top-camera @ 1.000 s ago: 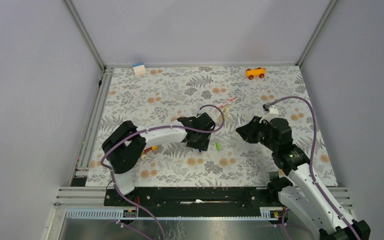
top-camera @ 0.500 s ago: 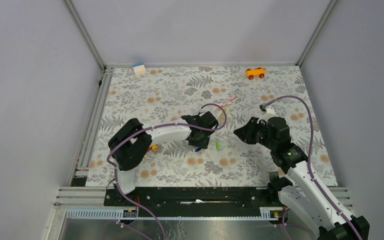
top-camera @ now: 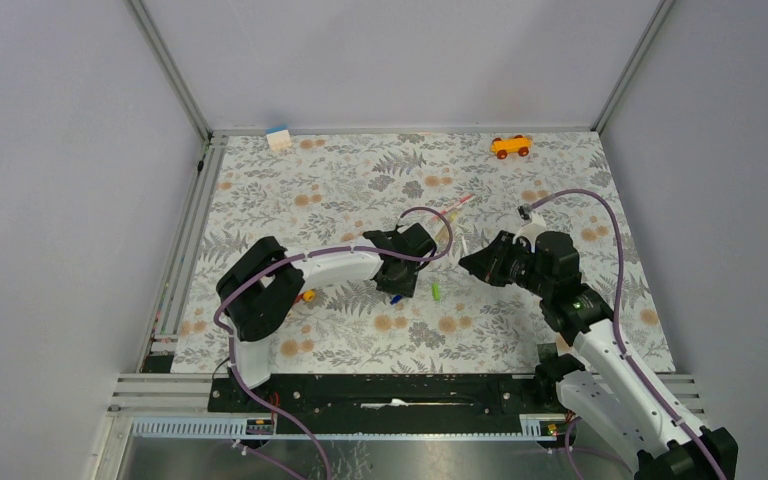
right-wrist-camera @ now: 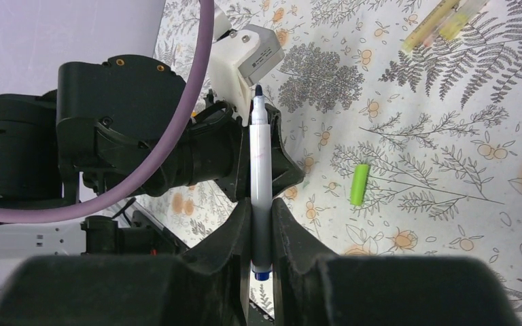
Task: Insert the pens into the pen caps
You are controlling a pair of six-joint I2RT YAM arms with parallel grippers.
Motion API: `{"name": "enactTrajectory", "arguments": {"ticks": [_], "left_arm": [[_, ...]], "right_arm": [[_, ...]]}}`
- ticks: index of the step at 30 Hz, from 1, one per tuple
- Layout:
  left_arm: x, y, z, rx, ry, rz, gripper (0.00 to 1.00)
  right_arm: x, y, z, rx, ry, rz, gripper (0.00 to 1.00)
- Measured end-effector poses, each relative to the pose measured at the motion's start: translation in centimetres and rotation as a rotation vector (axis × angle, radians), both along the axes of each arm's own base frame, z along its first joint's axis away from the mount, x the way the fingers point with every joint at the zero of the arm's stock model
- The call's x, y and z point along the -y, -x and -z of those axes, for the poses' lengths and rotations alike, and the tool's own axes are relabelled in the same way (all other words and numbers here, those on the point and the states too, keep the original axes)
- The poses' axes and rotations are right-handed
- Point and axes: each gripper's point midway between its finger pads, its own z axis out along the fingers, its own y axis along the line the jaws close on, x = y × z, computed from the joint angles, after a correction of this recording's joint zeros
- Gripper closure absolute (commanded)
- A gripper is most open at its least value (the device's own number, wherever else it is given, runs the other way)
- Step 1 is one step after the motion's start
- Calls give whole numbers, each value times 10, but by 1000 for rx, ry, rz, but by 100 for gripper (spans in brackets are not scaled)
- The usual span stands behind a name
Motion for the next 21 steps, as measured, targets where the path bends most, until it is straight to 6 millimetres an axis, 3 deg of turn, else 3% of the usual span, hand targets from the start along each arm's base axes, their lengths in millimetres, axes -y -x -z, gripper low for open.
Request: {"name": "enactTrajectory", "arguments": {"ticks": [21], "left_arm": [[-8,11,6,-35,0,-44,62]], "right_arm": [[3,-5,-15,-133,-52,108,100]]}}
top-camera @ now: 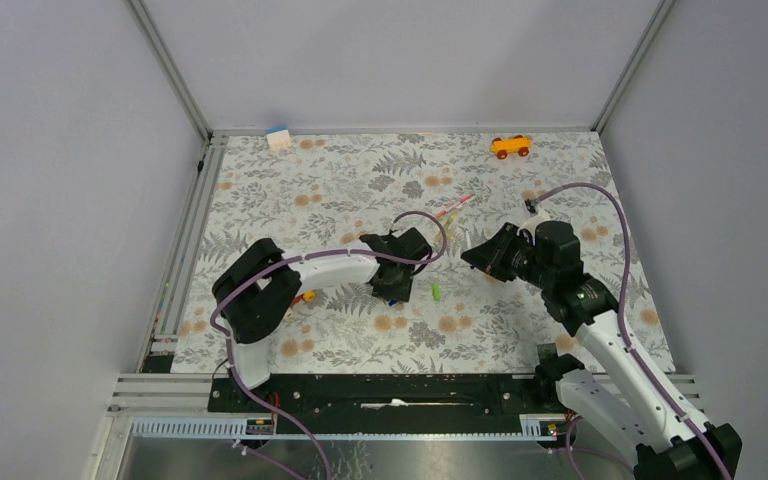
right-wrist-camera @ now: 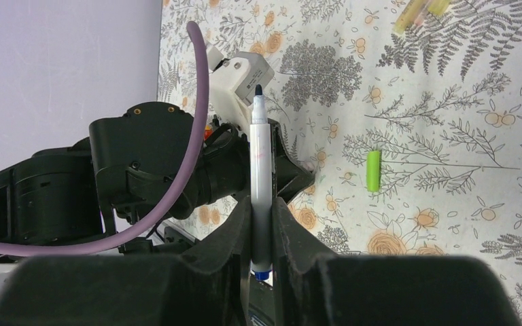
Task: Insert the pens into the pen caps
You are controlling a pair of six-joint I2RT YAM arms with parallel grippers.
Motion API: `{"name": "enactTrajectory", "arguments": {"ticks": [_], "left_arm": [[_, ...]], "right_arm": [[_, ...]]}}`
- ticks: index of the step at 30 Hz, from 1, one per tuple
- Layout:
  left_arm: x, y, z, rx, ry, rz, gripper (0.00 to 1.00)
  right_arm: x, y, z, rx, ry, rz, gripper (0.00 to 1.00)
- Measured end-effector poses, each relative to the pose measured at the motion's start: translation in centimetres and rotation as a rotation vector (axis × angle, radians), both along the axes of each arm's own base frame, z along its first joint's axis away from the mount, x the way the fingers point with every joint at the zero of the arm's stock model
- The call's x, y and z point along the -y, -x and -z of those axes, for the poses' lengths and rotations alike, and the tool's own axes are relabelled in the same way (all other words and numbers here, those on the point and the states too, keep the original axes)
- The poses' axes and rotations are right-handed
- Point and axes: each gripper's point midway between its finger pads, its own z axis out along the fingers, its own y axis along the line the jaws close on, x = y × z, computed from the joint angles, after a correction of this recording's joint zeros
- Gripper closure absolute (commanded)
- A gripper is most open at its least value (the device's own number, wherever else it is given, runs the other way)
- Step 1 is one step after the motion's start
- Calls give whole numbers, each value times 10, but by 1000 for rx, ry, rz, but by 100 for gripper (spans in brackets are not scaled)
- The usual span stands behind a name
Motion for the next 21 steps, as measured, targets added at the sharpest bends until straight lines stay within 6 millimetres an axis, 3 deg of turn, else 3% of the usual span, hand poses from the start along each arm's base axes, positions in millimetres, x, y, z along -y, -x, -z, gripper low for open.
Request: {"name": "enactTrajectory", "arguments": {"ticks": [13,18,21], "left_arm": [[-5,6,0,-12,7,-40,73],[-5,7,0,-14,10,-50,69],[-5,7,-1,-15,11,-53,59]], "right_arm": [[7,2,-3,-37,12,49,100],[11,3,-2,-41,24,63,100],[12,4,-2,-40,28,63,100]]}}
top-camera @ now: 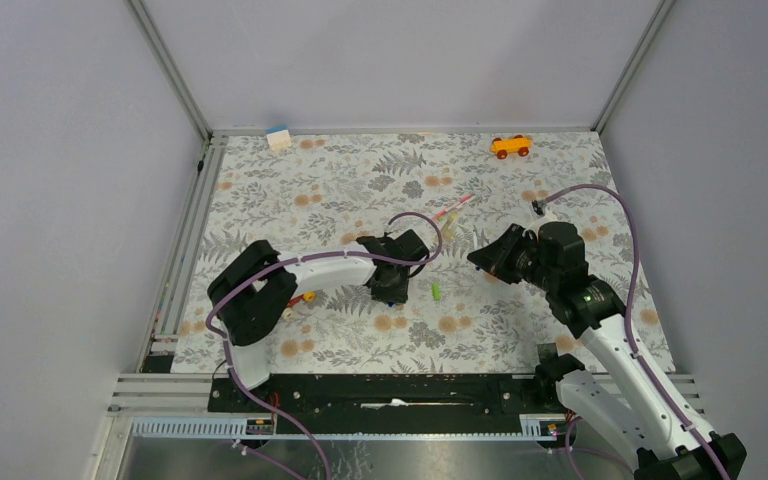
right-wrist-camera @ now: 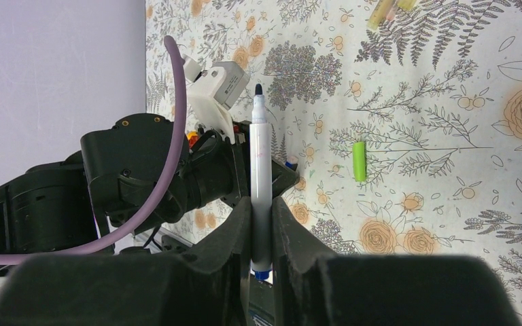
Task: Insert the pens into the pen caps
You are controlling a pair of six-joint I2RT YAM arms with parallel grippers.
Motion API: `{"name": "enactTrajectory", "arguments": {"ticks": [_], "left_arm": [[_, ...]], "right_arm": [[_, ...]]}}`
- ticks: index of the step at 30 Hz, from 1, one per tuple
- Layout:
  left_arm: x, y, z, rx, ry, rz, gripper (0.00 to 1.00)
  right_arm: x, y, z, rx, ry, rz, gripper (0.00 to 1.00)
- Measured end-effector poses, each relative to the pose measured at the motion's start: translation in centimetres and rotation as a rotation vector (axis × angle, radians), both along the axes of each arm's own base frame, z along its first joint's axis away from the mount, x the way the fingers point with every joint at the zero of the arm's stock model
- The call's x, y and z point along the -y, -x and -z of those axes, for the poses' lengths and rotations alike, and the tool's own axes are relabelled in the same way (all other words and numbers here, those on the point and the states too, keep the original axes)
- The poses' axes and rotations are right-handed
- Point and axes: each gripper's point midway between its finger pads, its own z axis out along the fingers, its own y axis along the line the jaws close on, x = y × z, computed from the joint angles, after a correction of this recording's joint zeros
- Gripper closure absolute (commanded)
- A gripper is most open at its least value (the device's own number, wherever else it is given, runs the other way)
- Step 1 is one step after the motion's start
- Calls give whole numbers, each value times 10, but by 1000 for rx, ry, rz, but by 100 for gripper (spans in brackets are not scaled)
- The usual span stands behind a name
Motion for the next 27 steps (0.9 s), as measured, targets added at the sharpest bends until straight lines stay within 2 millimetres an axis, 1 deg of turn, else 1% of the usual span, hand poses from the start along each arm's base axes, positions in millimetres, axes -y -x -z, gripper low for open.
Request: {"name": "enactTrajectory", "arguments": {"ticks": [2,6,12,21,25,27], "left_arm": [[0,0,-1,0,1,-1,52],[-1,1,-1,1,-2,6,51],[-1,0,-3,6,-11,40,56],[3,-6,-12,28,-17,104,61],[3,-6,-8,25,-28,119,63],[3,-6,-5,21,-38,127,67]], "right_arm": [[0,1,0,0,3,-1,100],[1,2,3,-9,9,-3,100],[2,3,3,-2,18,-11,100],[3,5,0,22,27,-21,100],[3,5,-1,28,29,-23,100],[3,5,-1,31,30,-24,100]]}}
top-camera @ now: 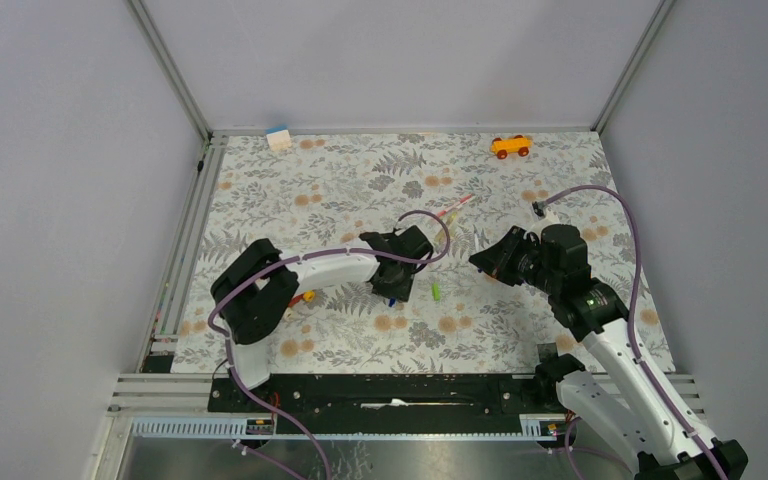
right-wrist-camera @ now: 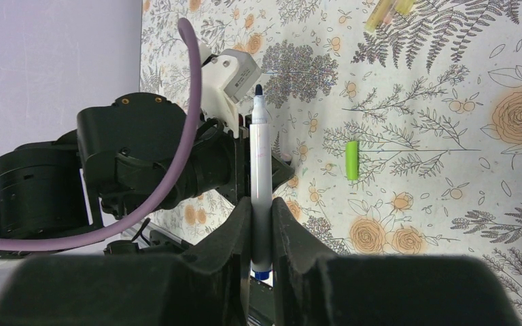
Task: Insert the pens into the pen caps
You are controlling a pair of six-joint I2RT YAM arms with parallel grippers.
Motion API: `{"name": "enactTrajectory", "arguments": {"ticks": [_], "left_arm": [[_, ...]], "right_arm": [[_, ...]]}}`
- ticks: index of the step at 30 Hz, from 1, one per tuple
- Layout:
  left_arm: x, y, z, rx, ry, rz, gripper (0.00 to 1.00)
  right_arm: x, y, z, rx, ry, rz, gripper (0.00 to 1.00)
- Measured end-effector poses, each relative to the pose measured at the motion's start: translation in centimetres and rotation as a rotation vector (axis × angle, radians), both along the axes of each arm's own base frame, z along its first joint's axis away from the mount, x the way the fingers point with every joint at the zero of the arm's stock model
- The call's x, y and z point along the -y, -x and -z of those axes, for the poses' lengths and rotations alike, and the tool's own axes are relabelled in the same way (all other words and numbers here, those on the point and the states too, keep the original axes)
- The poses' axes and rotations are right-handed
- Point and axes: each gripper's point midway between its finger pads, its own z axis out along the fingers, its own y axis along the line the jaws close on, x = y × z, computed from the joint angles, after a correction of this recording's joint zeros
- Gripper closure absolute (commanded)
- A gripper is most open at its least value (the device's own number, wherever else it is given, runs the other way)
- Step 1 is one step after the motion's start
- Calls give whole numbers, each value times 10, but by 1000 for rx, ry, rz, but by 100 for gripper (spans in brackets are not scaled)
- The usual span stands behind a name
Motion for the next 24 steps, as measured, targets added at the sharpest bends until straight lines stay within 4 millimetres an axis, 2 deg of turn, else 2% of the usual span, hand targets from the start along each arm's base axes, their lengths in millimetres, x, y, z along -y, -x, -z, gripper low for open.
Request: {"name": "enactTrajectory", "arguments": {"ticks": [4,8,13,17,20,24], "left_arm": [[-1,0,5,-5,-15,11,78],[-1,-1,4,-2,-18,23,99],[-1,-1,4,0,-18,29,100],[-1,-1,2,10,-2,29,100],[-2,0,-13,40,38,30,100],[3,-5,-59,146,163,30,100]], "right_arm": [[0,0,0,1,0,-1,100],[0,0,0,2,2,-3,100],[-2,2,2,18,-4,-18,100],[-11,6,6,69,-55,-75,100],[-20,8,8,107,-107,-121,100],[-35,10,4,159,-213,-185,100]]}}
